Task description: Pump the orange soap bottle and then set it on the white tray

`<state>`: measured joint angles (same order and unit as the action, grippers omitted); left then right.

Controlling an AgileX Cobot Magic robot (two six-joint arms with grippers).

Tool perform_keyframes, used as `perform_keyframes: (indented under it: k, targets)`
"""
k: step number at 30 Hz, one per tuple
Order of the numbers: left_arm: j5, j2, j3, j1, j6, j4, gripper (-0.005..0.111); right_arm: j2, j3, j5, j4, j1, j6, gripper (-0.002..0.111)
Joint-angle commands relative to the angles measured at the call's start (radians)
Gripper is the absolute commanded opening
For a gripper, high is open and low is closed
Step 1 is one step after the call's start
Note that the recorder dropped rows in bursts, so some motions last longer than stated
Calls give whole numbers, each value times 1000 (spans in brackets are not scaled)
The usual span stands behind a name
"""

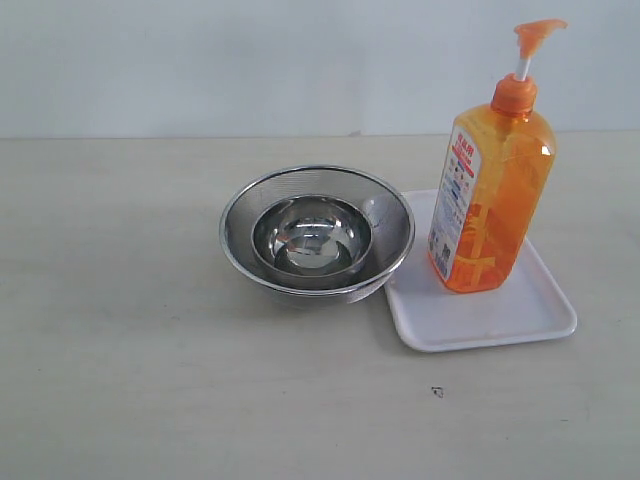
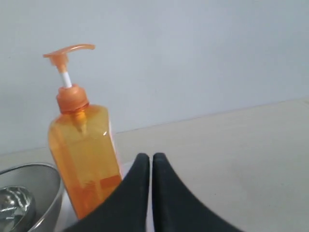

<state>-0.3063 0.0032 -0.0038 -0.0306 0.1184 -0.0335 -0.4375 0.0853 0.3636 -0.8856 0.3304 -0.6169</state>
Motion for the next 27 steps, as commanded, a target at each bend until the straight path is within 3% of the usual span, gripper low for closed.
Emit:
perform_keyframes:
  k: [1, 7, 23, 24, 27]
  targets:
    - [2, -3, 4, 2, -7, 3, 5, 166, -72, -72, -1, -103, -7, 0]
    - [2, -3, 4, 2, -7, 3, 5, 438, -85, -222, 2, -212, -7, 0]
    - [2, -3, 4, 2, -7, 3, 5, 438, -73, -230, 16, -230, 21, 0]
    - [2, -3, 4, 2, -7, 3, 5, 438, -73, -258, 151, -230, 81, 0]
    - [2, -3, 4, 2, -7, 3, 5, 438, -73, -355, 753, -230, 585, 0]
